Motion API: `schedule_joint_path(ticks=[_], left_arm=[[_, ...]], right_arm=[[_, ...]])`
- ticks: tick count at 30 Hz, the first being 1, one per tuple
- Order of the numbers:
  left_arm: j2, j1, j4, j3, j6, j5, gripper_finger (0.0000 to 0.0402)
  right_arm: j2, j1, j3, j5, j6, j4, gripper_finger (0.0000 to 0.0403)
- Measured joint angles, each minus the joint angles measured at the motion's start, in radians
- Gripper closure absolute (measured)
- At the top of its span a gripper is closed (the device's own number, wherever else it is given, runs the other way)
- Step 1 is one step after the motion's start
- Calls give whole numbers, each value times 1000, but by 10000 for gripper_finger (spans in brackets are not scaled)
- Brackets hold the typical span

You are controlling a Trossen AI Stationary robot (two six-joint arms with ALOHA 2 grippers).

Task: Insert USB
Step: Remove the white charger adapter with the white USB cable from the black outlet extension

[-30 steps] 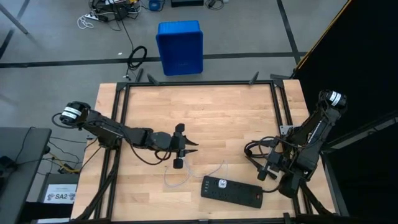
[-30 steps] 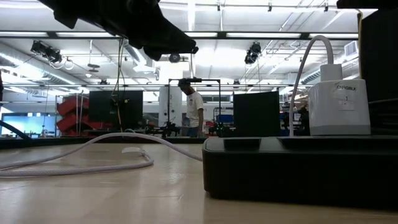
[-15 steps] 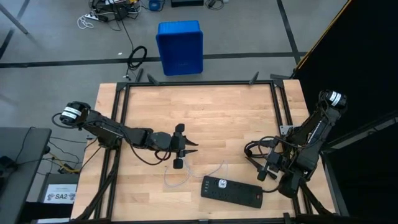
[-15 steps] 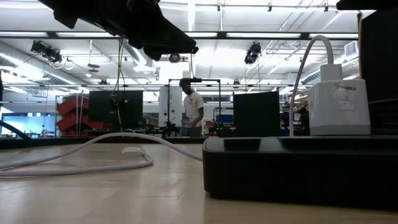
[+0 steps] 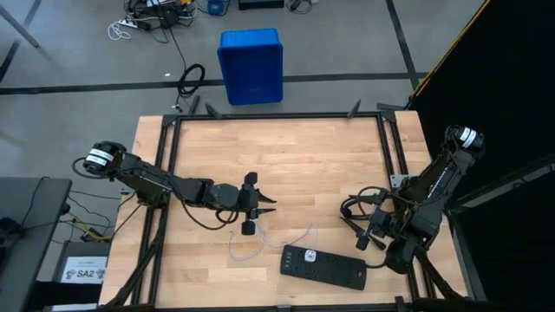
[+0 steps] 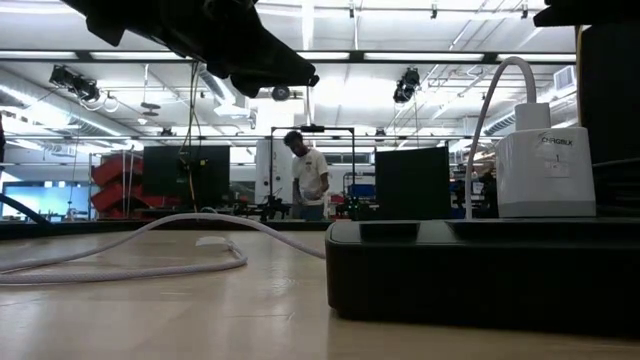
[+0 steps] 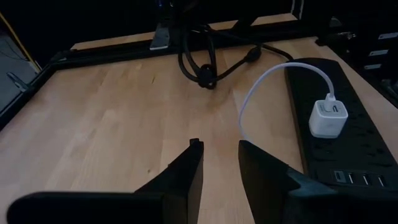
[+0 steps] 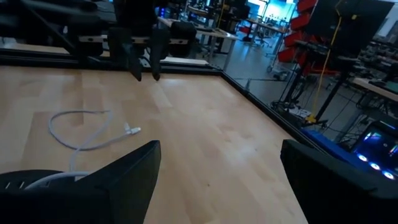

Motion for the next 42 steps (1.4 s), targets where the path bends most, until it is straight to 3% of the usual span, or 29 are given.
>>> schedule_joint_path(ticks=[6,11,14,20,26,32,42], left_arm=[[17,-16,15,1,-26,10,314],[133,-29,202,2,-14,25,314],[222,-27,284,17,6,112,306],[411,-45,286,160,-26,208,238],[533,-80,251,299,-27,216,157],[549,-114,238,334,-63,214,109],[563,-123,280,334,-132,161,102]], right_arm=[[0,-5,0,-26,0,31,98],[10,-5,0,-150,0,93,98],[32,-5,0,-213,1,137,98],[108,-5,1,-408,7,257,98],[235,-5,1,-574,6,423,99],[384,-13,1,-676,-11,563,142],[489,-67,7,-763,-12,648,214]])
